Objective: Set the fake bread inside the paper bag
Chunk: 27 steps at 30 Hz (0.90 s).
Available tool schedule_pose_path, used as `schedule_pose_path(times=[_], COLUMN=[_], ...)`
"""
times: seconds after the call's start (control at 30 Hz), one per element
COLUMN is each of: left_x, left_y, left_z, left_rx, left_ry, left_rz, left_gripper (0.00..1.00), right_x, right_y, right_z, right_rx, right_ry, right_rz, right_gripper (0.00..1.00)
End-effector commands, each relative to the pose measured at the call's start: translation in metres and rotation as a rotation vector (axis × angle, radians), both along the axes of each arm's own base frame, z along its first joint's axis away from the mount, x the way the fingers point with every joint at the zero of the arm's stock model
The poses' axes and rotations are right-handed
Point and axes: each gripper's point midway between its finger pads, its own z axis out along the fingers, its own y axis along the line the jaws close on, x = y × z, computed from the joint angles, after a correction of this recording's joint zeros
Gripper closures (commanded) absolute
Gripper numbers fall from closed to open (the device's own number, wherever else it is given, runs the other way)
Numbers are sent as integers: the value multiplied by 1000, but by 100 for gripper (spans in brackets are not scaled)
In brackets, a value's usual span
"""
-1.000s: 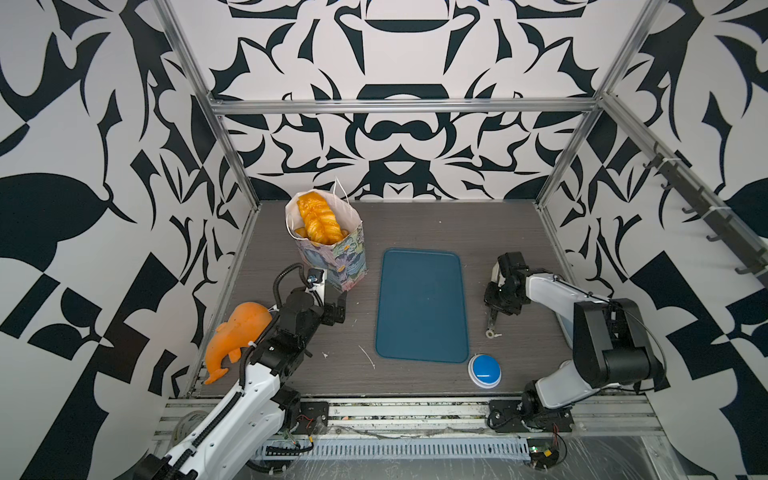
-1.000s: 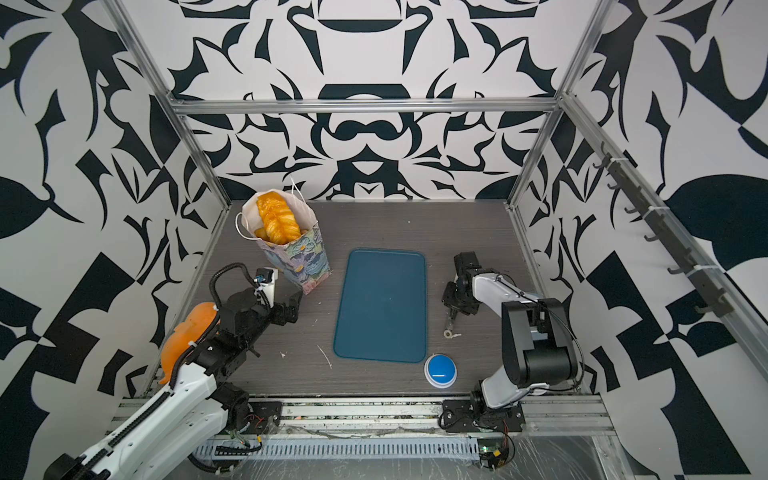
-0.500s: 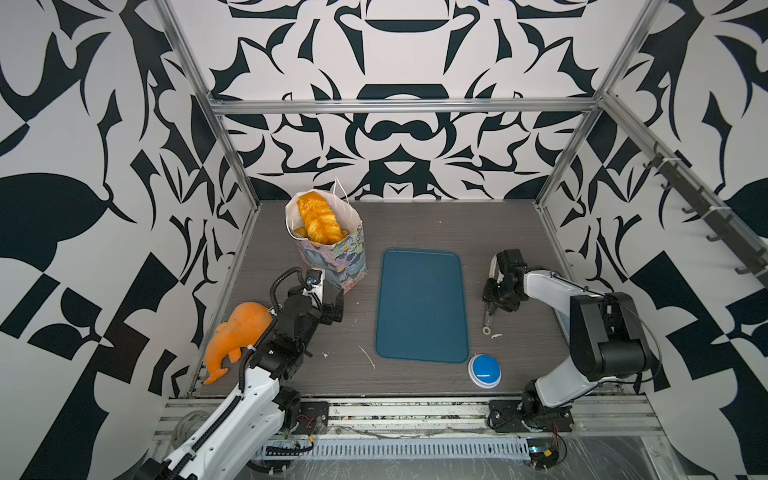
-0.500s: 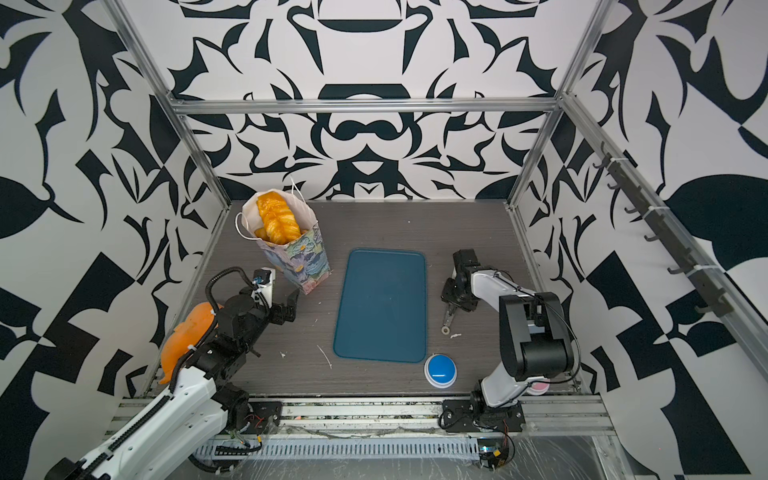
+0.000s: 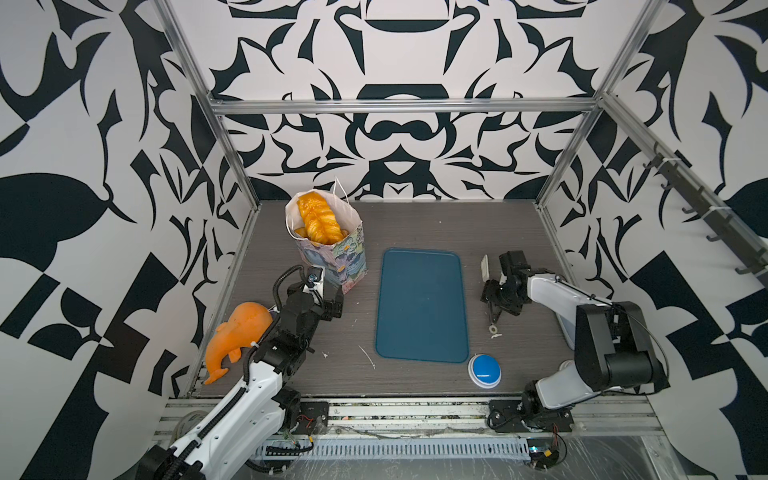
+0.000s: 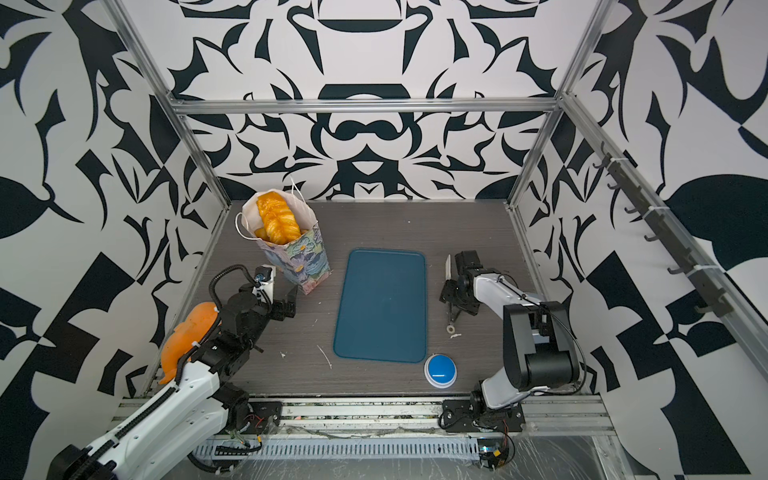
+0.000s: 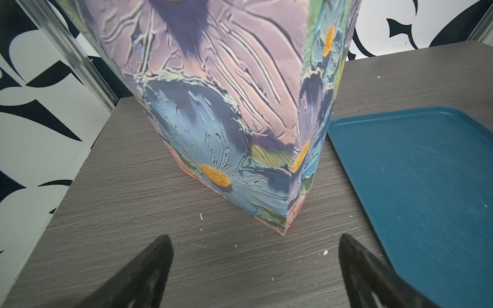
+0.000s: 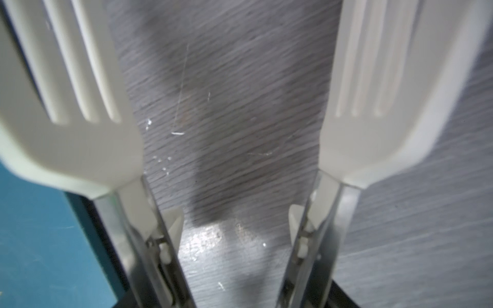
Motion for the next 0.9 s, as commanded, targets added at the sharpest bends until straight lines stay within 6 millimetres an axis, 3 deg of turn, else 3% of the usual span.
schedule_pose_path(times=[0.0,0.2,0.43,0.87], left_x=[2,6,10,9], left_y=[4,7,8,11], left_z=[-1,-3,-2,0], left_rx=[2,6,5,1], left_ry=[-24,-26,-36,-46], left_rz=[16,30,41,52], left_gripper=[1,1,1,1], right_x=[2,-3,-9,-9], right_y=[-4,-8,-10,-6], right_z=[15,22,15,-12], right_rx=[-17,-42,-52,-34], right_ry=[-43,-51,-25,59], right_rz=[-5,-6,-8,-12], right_gripper=[25,25,25,25])
